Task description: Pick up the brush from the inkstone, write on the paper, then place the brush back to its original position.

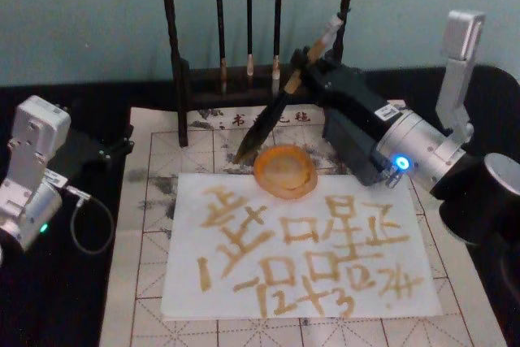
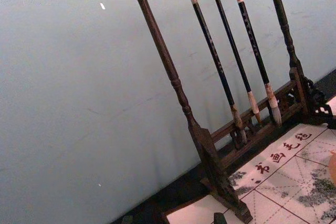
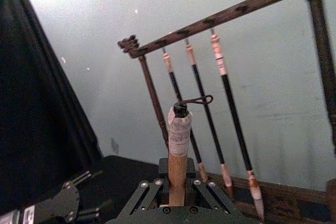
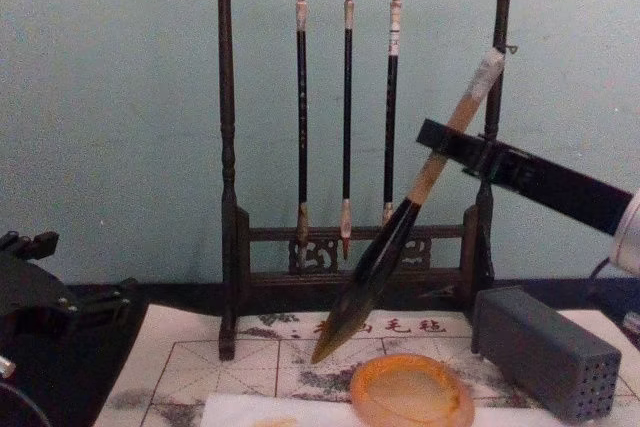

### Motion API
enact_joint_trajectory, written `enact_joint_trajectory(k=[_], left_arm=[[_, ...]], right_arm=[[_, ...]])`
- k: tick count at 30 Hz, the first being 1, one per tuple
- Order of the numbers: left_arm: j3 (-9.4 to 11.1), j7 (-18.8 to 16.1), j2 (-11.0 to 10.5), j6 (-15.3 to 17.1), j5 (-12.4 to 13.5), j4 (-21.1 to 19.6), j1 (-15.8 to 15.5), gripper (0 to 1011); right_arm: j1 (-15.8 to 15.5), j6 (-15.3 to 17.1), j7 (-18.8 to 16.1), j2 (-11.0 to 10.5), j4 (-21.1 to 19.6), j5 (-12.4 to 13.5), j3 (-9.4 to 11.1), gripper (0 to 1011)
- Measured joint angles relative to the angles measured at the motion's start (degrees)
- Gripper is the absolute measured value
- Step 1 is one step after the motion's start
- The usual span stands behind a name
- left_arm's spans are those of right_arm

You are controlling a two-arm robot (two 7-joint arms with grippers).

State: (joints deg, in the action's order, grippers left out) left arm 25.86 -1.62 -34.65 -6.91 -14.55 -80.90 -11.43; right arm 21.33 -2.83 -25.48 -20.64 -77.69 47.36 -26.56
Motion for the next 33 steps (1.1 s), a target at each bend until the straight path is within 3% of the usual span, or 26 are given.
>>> enact_joint_trajectory(k=[33], left_arm=[[0.0,0.0,0.0,0.0,0.0,0.0,0.0,1001]], right_arm=[[-0.3,-8.9,-2.8,7.1,6.9,-10.7,-1.0,185]])
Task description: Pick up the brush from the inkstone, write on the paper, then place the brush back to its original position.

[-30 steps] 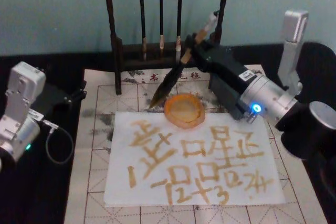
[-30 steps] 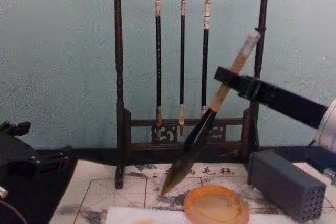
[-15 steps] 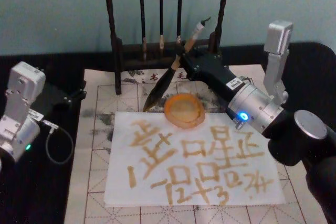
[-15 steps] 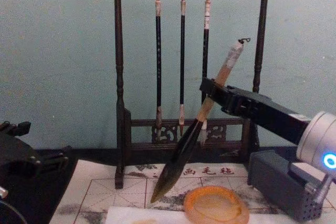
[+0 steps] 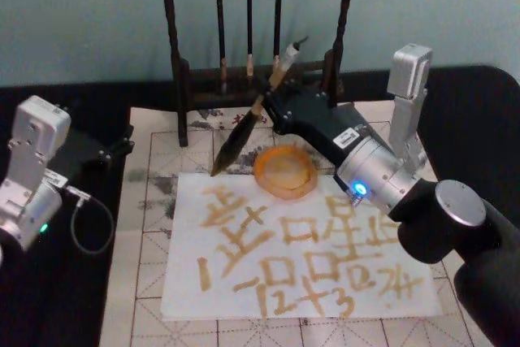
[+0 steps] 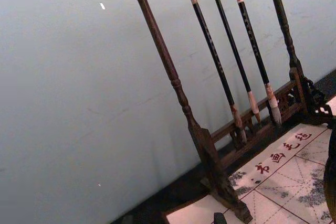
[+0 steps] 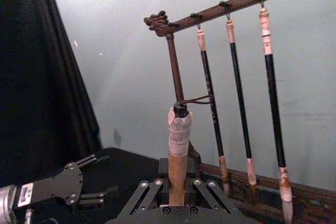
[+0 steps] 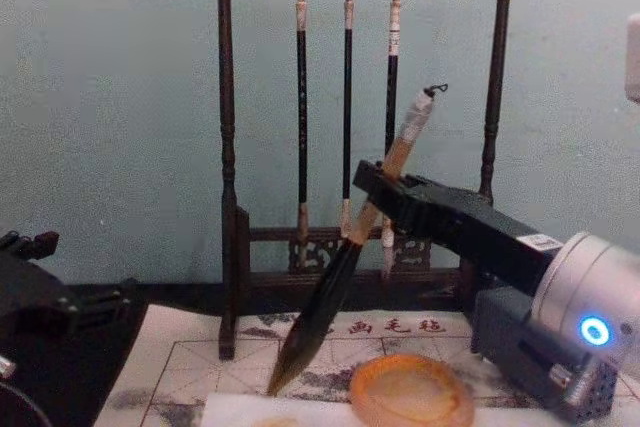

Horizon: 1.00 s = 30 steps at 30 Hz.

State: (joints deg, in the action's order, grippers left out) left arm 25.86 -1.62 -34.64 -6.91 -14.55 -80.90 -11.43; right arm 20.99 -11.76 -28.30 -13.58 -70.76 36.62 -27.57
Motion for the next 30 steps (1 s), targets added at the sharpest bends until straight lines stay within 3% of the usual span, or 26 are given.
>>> enact_joint_trajectory(k=[30], left_arm=[[0.0,0.0,0.0,0.0,0.0,0.0,0.0,1001]], right_arm=[[-2.4,-1.1,-3.4,2.8,-1.0,-4.0,0.8,185]])
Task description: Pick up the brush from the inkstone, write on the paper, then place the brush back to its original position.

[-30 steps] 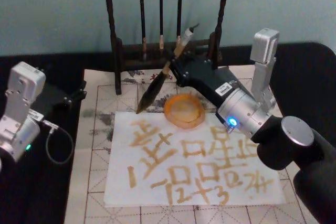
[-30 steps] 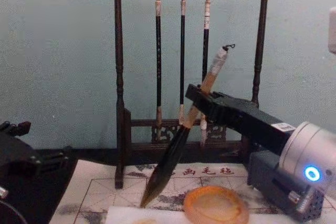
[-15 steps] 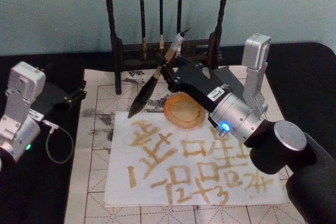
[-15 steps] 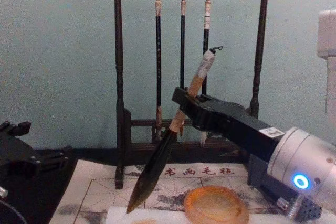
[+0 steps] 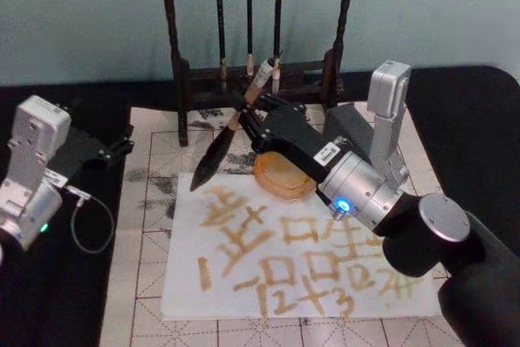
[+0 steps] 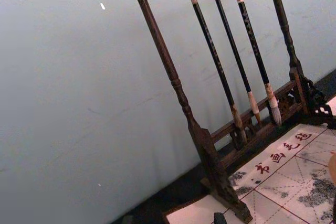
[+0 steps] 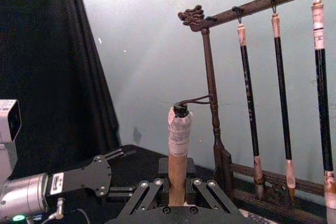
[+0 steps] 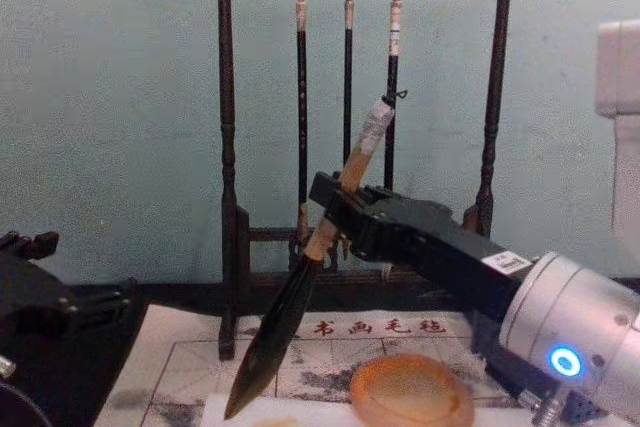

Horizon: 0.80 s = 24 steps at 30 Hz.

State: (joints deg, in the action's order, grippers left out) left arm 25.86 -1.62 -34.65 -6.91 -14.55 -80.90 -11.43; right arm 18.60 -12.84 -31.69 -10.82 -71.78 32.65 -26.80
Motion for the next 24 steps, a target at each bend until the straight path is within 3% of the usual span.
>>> enact_joint_trajectory(k=[24], left_arm=[[0.0,0.0,0.0,0.0,0.0,0.0,0.0,1001]], right_arm=[[-0.4,-3.4,-0.8,1.9,2.1,-3.0,0.4,185]])
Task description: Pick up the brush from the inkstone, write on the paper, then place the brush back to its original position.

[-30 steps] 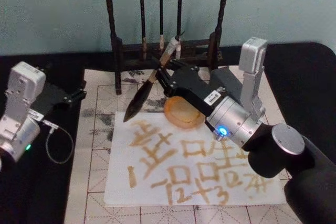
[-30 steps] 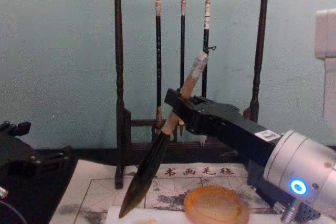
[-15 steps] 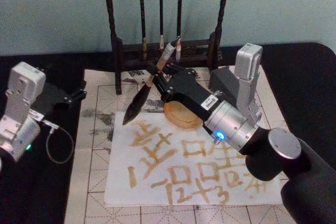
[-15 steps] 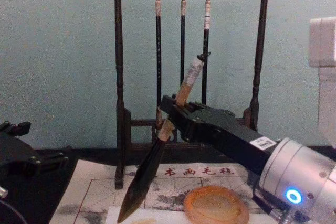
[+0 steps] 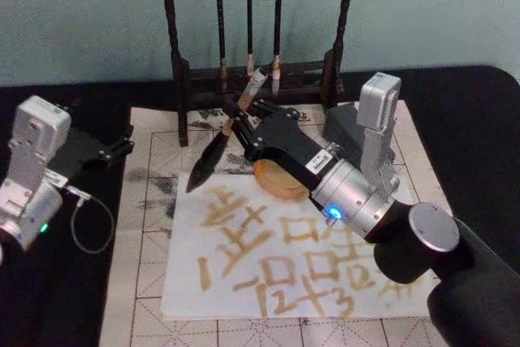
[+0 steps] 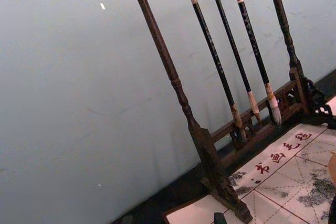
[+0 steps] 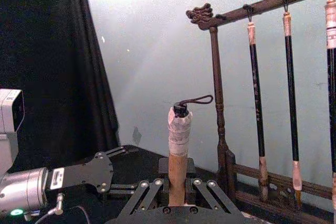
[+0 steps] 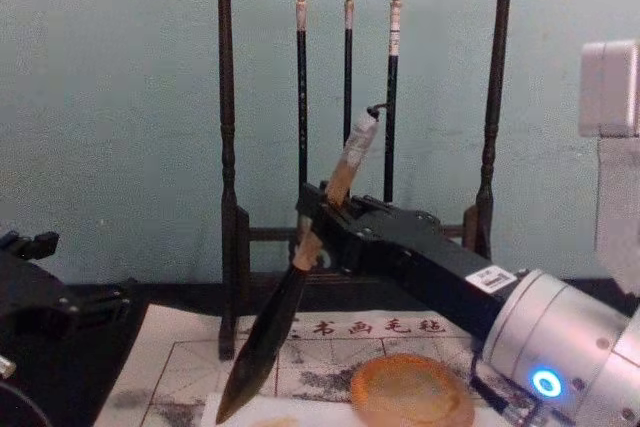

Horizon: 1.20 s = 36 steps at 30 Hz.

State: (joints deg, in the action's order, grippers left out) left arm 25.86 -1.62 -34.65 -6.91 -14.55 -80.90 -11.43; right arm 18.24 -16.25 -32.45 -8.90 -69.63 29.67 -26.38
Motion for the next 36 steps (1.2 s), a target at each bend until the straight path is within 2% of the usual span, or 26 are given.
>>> enact_joint_trajectory(k=[25,36], left_arm=[[0.0,0.0,0.0,0.0,0.0,0.0,0.0,1001],[0.0,0.0,0.0,0.0,0.0,0.0,0.0,1001]], right_arm=[[0.2,-3.1,-0.4,2.2,3.4,-2.7,0.1,185],[-0.8,-3.4,-1.4,1.4,2.4,-3.4,0.0,185]])
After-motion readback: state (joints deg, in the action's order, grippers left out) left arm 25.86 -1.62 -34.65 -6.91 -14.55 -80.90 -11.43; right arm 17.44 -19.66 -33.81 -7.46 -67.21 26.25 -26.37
